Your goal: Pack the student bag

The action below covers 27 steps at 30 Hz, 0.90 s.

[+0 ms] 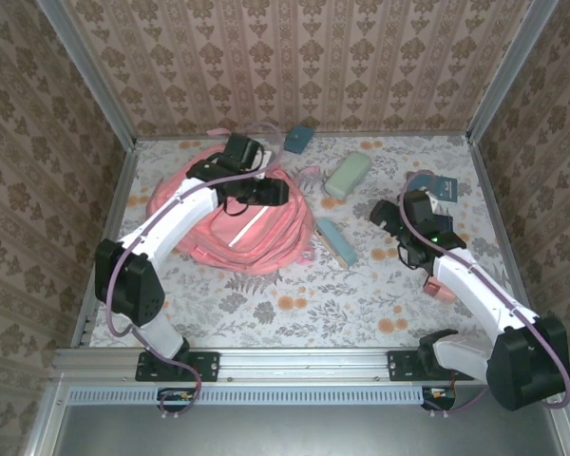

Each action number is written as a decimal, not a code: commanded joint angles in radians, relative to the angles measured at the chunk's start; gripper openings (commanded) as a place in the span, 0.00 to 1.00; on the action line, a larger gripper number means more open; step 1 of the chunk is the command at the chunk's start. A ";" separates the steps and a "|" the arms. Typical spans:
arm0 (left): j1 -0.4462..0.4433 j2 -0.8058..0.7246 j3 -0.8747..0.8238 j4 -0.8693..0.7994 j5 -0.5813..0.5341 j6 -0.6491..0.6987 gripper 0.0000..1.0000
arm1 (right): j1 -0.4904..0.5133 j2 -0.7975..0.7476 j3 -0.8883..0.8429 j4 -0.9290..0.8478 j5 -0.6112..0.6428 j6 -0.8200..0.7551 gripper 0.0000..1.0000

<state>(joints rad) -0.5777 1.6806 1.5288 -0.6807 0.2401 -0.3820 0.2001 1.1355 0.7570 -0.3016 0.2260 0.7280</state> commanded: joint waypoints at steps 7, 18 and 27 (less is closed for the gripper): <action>-0.181 0.191 0.157 0.092 0.039 -0.064 0.78 | -0.329 0.100 -0.004 -0.068 -0.035 -0.067 1.00; -0.267 0.318 0.292 0.054 0.029 -0.056 0.80 | -0.517 0.440 0.083 -0.095 -0.192 -0.085 0.99; -0.266 0.344 0.290 0.050 0.026 -0.057 0.80 | -0.419 0.480 0.086 -0.049 -0.418 -0.021 0.94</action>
<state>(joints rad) -0.8440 2.0018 1.7874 -0.6048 0.2649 -0.4309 -0.2848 1.5932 0.8391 -0.3584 0.0040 0.6579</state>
